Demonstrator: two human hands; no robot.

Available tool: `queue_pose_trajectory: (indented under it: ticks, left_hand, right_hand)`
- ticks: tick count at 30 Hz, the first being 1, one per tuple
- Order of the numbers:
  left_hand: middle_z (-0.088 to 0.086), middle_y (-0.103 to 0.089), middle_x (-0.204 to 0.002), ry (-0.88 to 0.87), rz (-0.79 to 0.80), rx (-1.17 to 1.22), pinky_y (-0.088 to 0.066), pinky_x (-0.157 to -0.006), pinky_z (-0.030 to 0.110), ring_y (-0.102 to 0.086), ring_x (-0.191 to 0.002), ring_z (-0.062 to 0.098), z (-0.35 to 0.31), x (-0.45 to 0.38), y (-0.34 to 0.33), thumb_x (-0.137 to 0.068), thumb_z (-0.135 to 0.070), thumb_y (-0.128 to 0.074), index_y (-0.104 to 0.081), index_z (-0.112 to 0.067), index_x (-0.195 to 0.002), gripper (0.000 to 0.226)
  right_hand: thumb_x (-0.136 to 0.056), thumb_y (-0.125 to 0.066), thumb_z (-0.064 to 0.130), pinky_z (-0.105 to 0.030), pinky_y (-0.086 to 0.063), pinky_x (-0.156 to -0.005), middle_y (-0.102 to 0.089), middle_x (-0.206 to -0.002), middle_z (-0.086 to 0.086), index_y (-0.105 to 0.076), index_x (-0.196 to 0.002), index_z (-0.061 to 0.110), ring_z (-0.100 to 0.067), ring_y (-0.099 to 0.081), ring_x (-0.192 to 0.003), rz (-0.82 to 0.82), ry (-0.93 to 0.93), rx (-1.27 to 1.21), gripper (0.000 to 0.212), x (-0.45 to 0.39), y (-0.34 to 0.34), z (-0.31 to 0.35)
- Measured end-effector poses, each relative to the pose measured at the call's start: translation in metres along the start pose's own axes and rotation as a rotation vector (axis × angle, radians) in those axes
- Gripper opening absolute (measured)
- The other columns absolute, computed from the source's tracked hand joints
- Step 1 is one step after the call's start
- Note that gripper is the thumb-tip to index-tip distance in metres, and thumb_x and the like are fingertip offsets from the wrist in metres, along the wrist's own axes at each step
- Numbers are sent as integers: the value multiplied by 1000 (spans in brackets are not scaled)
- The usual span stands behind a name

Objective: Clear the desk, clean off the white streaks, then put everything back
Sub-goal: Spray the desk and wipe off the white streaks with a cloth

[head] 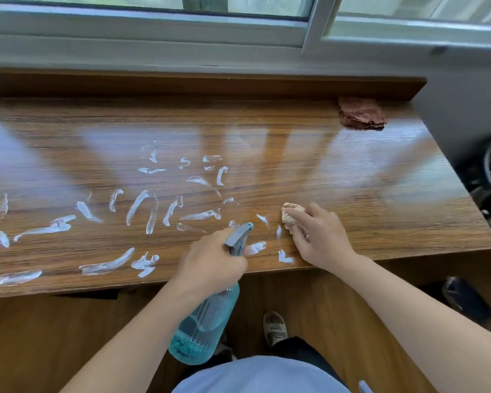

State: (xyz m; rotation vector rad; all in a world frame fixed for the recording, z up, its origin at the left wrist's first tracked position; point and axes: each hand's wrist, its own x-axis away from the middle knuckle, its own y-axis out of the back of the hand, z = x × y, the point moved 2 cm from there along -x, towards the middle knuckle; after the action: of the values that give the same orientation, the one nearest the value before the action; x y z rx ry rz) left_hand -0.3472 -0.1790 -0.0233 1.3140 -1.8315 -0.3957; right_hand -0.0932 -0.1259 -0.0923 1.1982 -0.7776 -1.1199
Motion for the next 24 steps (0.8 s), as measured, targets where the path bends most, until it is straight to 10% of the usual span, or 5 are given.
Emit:
queue_pose_trajectory:
  ticks: [12,24]
  left_hand:
    - [0,-62,-78,30,68,-82,-41,-59,33,-54,-64,20,-1,16,-14,-86,-26,-58,-55,-26,-93,7]
    - [9,-67,-87,66,-118,75,-44,-60,37,-52,-63,17,-15,51,-27,-88,-16,-60,-62,-24,-97,12]
  right_hand:
    - [-103,-49,41,-46,-43,-100,-56,-122,-5,-58,-139,36,-30,-57,-109,53,-301,-154,37,-55,7,-4]
    - [-100,-54,41,-37,-35,-80,-55,-103,8,-61,-135,39,-17,-57,-95,202,275,-118,36,-27,2,28]
